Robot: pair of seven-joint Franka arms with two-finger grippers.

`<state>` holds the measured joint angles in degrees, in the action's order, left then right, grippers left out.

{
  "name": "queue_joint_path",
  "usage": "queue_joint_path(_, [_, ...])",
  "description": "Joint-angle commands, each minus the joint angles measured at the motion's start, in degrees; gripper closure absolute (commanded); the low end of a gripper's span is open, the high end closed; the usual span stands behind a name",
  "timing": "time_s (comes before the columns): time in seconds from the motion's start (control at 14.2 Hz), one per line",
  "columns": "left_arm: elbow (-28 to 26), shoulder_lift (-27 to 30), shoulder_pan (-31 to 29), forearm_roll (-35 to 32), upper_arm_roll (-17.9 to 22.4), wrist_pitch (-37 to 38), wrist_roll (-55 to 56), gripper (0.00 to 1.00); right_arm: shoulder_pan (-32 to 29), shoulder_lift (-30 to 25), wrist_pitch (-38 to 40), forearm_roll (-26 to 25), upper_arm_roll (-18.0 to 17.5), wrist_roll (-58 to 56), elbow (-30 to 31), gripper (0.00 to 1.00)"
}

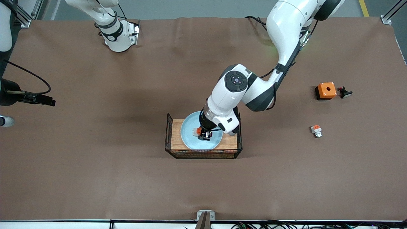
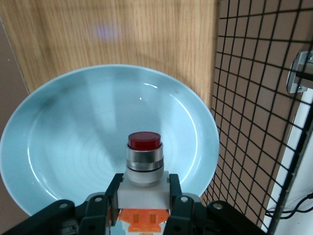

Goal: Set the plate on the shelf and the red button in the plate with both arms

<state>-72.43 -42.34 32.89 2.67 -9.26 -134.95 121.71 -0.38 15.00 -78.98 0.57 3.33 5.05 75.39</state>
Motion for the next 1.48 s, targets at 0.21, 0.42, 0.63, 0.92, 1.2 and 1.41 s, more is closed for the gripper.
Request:
queue_joint_path(0.21, [1.9,-1.6,1.1,0.1,1.3,-0.1,0.6,0.66,-1.2,-5.8,1.8,0.3,-0.3,-0.2,2.4,0.00])
queue_joint_path(0.42, [1.8,-2.0,1.2,0.1,1.5,-0.1,0.5,0.66,-1.3,-8.0,3.3,0.3,-0.3,-0.2,2.7,0.00])
queue_joint_path(0.63, [1.7,-2.0,1.2,0.0,1.5,-0.1,0.3,0.64,-1.4,-13.0,-0.2,0.4,-0.3,-0.3,9.0,0.00])
queue_joint_path(0.92, [1.8,-1.7,1.2,-0.5,1.6,-0.1,-1.6,0.02,-0.8,-20.6,-5.8,0.4,-0.6,-0.5,17.7,0.00])
queue_joint_path(1.2, [1.8,0.8,0.6,-0.5,1.3,1.3,-1.8,0.00,-0.8,-23.0,-5.7,0.4,-0.6,-0.6,20.7,0.00])
queue_joint_path(1.41, [1.7,4.1,-0.5,-0.6,1.4,3.8,-2.1,0.00,-0.7,-23.8,-5.7,0.3,-0.6,-0.9,20.9,0.00])
